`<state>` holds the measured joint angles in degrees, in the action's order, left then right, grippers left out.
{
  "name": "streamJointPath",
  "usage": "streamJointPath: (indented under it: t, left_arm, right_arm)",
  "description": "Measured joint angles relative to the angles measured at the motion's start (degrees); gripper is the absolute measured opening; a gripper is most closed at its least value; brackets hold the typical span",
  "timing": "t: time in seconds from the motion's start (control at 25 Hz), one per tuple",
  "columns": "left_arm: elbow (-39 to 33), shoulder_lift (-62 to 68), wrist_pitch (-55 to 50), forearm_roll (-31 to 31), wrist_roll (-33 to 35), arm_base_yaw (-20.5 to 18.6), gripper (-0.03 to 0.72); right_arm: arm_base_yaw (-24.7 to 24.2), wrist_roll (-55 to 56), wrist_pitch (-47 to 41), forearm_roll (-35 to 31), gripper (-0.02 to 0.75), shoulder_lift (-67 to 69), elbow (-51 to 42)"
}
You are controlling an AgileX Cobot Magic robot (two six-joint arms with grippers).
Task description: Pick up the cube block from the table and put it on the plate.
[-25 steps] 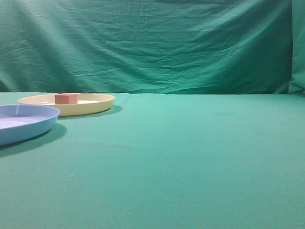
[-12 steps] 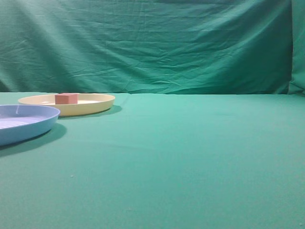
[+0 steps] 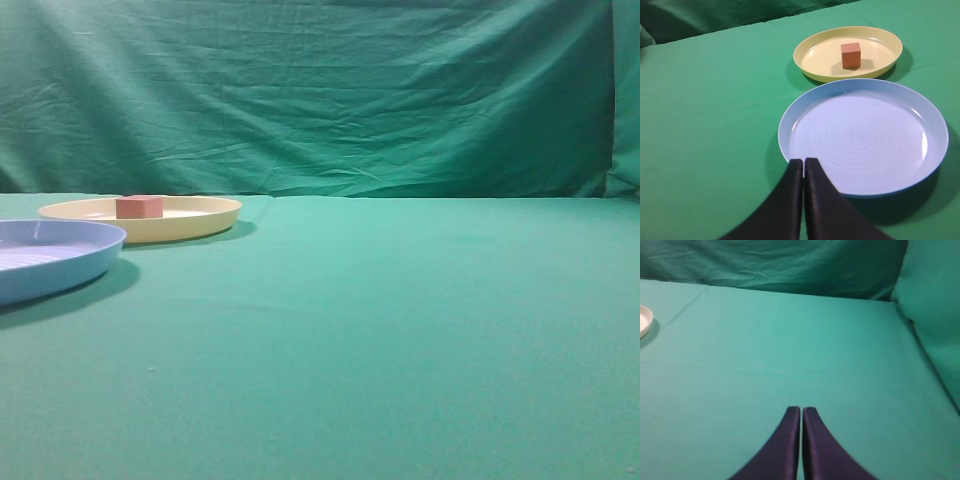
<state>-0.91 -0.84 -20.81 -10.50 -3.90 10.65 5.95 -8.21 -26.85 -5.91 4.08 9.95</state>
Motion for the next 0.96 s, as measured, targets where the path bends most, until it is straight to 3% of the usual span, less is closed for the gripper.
streamJointPath:
  t: [0.32, 0.96]
  left_arm:
    - [0.0, 0.0, 0.0, 0.0, 0.0, 0.0, 0.000]
    - [0.0, 0.0, 0.0, 0.0, 0.0, 0.0, 0.000]
  right_arm:
    - [-1.1, 3.6, 1.2, 1.3, 0.000, -4.7, -10.7]
    - [-1.1, 0.7, 3.4, 2.3, 0.000, -4.7, -11.1]
